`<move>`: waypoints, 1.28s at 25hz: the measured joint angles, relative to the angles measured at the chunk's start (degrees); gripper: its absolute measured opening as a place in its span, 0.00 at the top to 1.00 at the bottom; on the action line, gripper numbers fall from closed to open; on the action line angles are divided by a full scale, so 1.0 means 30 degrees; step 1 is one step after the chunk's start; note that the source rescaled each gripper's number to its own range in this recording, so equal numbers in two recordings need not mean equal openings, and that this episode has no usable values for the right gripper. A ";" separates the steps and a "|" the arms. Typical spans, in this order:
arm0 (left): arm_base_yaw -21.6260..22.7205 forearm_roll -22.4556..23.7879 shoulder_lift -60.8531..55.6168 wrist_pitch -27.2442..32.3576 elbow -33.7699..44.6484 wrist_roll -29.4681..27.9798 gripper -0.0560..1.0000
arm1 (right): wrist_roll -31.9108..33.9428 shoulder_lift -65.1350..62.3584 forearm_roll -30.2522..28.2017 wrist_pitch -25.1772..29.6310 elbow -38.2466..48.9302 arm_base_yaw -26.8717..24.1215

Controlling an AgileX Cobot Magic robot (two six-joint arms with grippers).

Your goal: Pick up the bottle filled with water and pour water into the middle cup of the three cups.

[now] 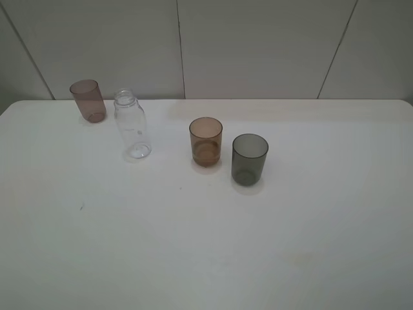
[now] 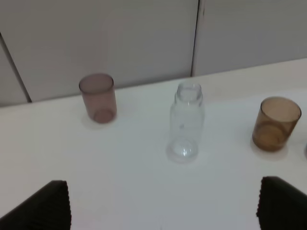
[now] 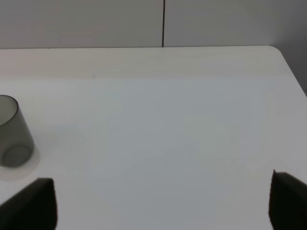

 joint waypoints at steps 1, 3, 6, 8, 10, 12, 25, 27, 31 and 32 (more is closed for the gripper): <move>0.0000 -0.0036 -0.0215 0.0899 0.0000 -0.0125 0.00 | 0.0000 0.0000 0.0000 0.0000 0.0000 0.0000; 0.0000 -0.0041 -0.0583 0.2462 0.0000 -0.0172 0.00 | 0.0000 0.0000 0.0000 0.0000 0.0000 0.0000; 0.0000 -0.0041 -0.1082 0.3621 0.0653 -0.0008 0.00 | 0.0000 0.0000 0.0000 0.0000 0.0000 0.0000; 0.0000 -0.0041 -0.1559 0.3720 0.1593 0.0007 0.00 | 0.0000 0.0000 0.0000 0.0000 0.0000 0.0000; 0.0000 -0.0041 -0.2142 0.3655 0.2920 0.0033 0.00 | 0.0000 0.0000 0.0000 0.0000 0.0000 0.0000; 0.0000 -0.0069 -0.2879 0.3433 0.4135 0.0050 0.00 | 0.0000 0.0000 0.0000 0.0000 0.0000 0.0000; 0.0000 -0.0373 -0.6009 0.2089 0.5783 0.0133 0.00 | 0.0000 0.0000 0.0000 0.0000 0.0000 0.0000; 0.0000 -0.0373 -0.6009 0.2072 0.5783 0.0133 0.00 | 0.0000 0.0000 0.0000 0.0000 0.0000 0.0000; 0.0000 -0.0373 -0.6009 0.2072 0.5783 0.0153 0.00 | 0.0000 0.0000 0.0000 0.0000 0.0000 0.0000; 0.0000 -0.0373 -0.6009 0.2072 0.5783 0.0153 0.00 | 0.0000 0.0000 0.0000 0.0000 0.0000 0.0000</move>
